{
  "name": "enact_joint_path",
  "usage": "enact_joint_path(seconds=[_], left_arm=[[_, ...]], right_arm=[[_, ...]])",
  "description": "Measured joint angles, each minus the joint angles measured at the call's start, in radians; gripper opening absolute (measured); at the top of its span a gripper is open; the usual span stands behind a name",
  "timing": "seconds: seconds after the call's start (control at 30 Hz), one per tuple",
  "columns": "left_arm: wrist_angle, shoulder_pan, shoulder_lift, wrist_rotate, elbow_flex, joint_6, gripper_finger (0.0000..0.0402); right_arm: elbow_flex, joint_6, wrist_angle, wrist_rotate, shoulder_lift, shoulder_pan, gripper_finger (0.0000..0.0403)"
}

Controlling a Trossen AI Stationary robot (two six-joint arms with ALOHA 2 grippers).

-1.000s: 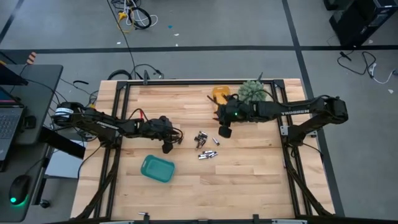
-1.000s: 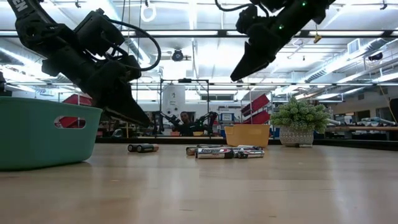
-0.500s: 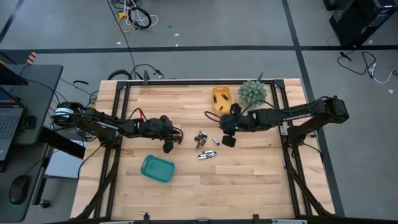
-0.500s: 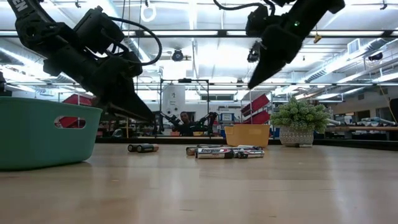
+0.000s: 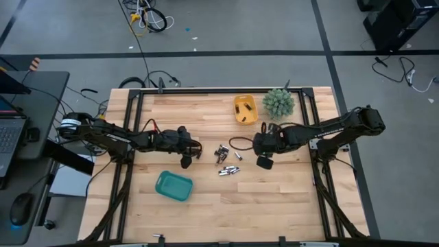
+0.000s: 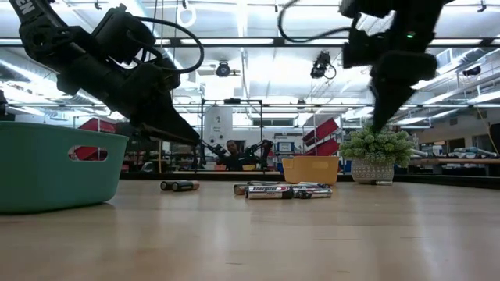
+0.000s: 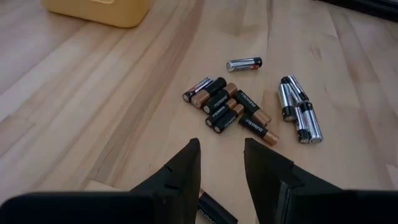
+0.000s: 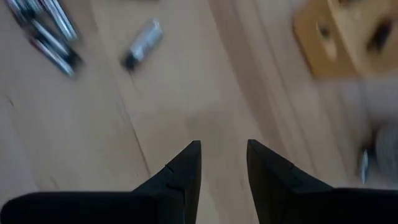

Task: Sort batteries
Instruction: Put the black battery into the yellow bin

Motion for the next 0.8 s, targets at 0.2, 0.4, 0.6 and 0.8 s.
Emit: enact_joint_path(seconds=[0.2, 0.4, 0.6, 0.8], left_arm=[[0.0, 0.0, 0.0, 0.0, 0.0, 0.003, 0.0119], [0.041, 0.0, 0.0, -0.001, 0.0, 0.031, 0.0119], [0.044, 0.0, 0.0, -0.001, 0.0, 0.048, 0.0119], [0.044, 0.0, 0.0, -0.001, 0.0, 0.047, 0.0119]], right_arm=[[0.0, 0.297, -0.304, -0.135, 0.0, 0.043, 0.0114], [0.0, 0.406, -0.379, -0.16, 0.0, 0.106, 0.0114], [0.0, 0.195, -0.061, -0.047, 0.0, 0.119, 0.0114], [0.0, -0.163, 0.412, 0.023, 0.001, 0.088, 0.0114]])
